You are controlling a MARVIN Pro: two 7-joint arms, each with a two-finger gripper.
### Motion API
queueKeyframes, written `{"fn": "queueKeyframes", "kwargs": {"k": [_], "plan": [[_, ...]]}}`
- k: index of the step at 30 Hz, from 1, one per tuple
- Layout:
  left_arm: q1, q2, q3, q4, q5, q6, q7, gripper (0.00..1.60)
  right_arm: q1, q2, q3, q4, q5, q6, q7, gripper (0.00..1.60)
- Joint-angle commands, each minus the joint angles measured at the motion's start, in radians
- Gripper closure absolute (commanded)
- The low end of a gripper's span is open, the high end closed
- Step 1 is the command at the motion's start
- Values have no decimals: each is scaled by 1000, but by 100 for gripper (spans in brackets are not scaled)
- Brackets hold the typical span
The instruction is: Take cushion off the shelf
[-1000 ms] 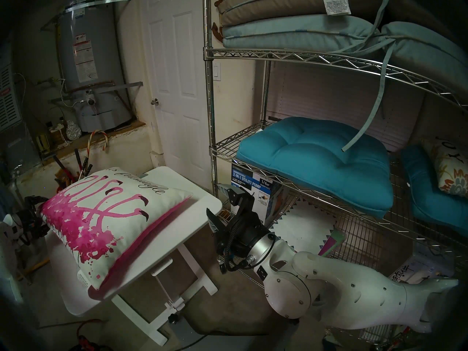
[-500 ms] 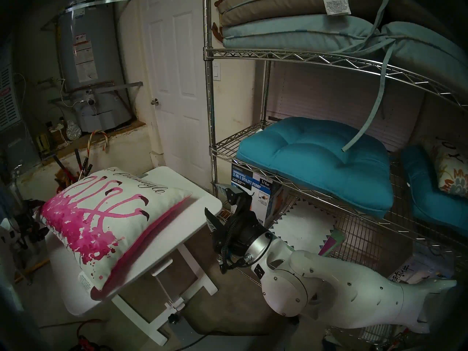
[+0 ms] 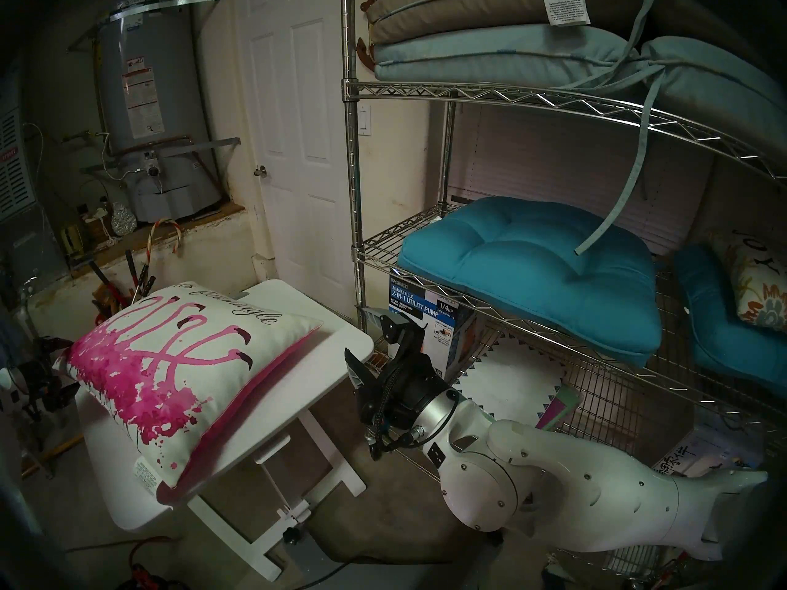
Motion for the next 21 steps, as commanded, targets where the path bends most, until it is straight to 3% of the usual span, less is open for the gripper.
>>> {"fn": "queueKeyframes", "kwargs": {"k": [1,13,21], "plan": [[20,12,-29,-51,-33,1,-11,0,-2,-7,4,-8,2,-6,-13,0],[39,12,-49,-92,-64,1,-48,0,-11,-7,1,-11,2,-5,-21,0],[75,-12,-82,-173,-110,1,-101,0,-20,8,10,-20,7,-10,-33,0]]}}
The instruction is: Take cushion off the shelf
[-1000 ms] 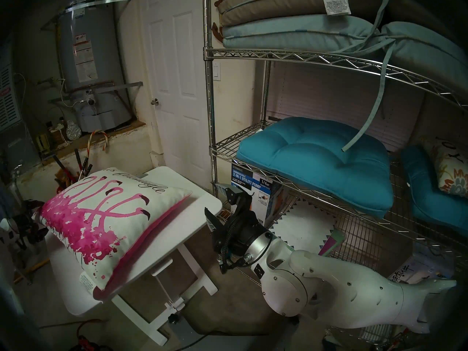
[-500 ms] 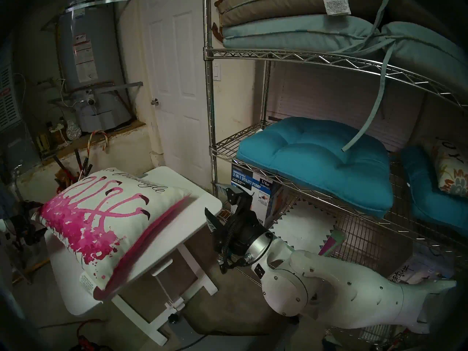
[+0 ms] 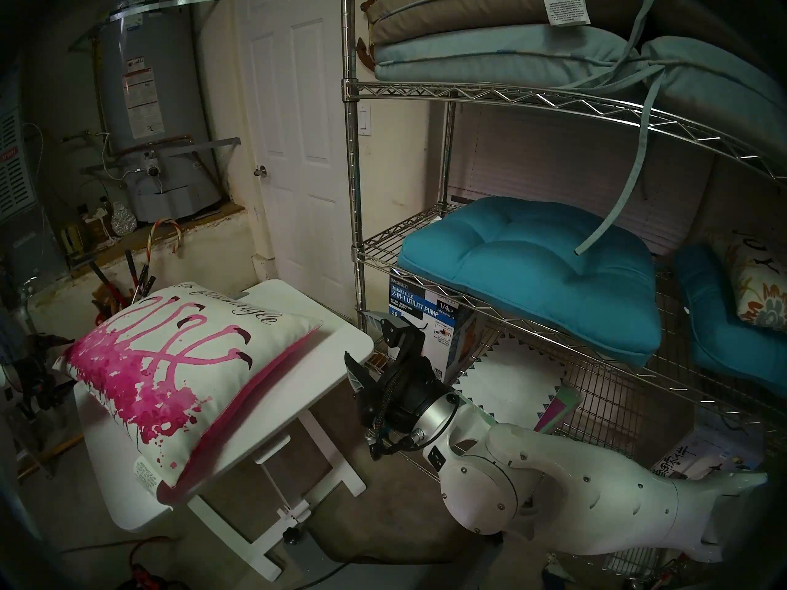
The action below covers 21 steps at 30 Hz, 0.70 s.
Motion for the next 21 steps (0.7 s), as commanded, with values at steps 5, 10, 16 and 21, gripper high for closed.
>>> {"fn": "queueKeyframes", "kwargs": {"k": [5,10,16,21], "plan": [[71,-38,-75,-154,-84,1,-69,0,-16,16,13,-33,3,-7,-30,0],[116,-88,-118,-236,-128,1,-133,0,-28,30,18,-40,5,-14,-42,0],[136,-121,-141,-280,-153,1,-174,0,-33,37,22,-48,4,-18,-47,0],[155,-160,-157,-338,-185,10,-217,0,-37,43,26,-57,2,-20,-49,0]]}}
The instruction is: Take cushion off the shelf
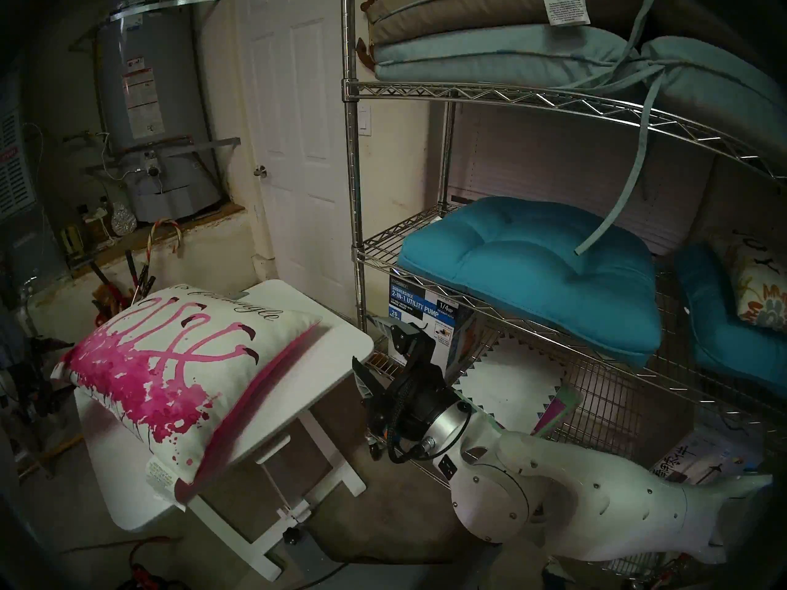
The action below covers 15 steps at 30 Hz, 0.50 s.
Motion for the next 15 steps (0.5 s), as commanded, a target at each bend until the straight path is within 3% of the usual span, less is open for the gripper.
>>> {"fn": "queueKeyframes", "kwargs": {"k": [1,15], "plan": [[33,-36,-31,-84,-51,9,-29,0,5,-3,12,-33,-2,-4,-15,0],[46,-86,-37,-175,-113,41,-104,0,-15,23,26,-75,-5,14,-37,0]]}}
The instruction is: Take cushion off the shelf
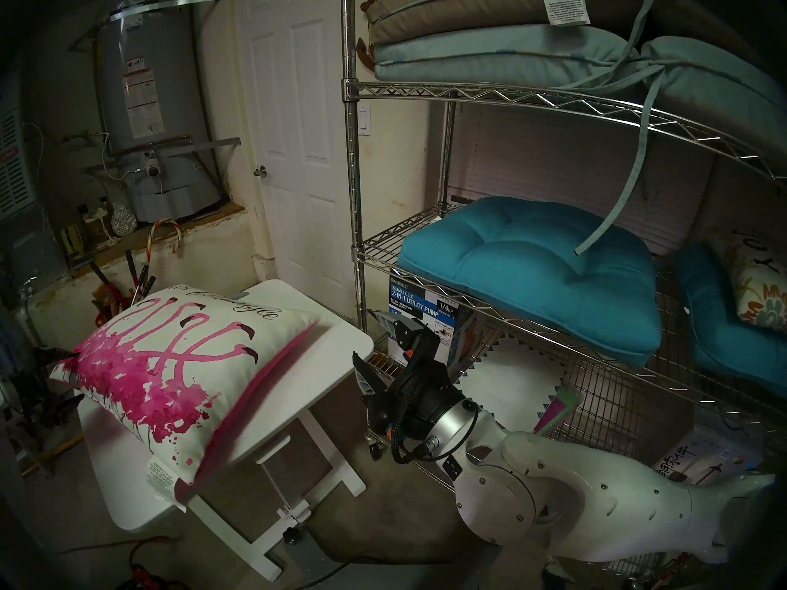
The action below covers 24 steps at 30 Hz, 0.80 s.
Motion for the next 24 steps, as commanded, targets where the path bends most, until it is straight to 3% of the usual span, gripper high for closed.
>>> {"fn": "queueKeyframes", "kwargs": {"k": [1,8,15,24], "plan": [[3,-5,-6,-66,-42,17,-19,0,-10,13,14,-45,-2,14,-24,0],[31,-21,-34,-174,-98,43,-56,0,-35,28,10,-64,-5,25,-44,0],[72,-10,-75,-254,-182,13,-66,0,-60,37,4,-70,-8,31,-62,0],[142,-13,-142,-382,-265,27,-72,0,-95,52,3,-79,-10,32,-92,0]]}}
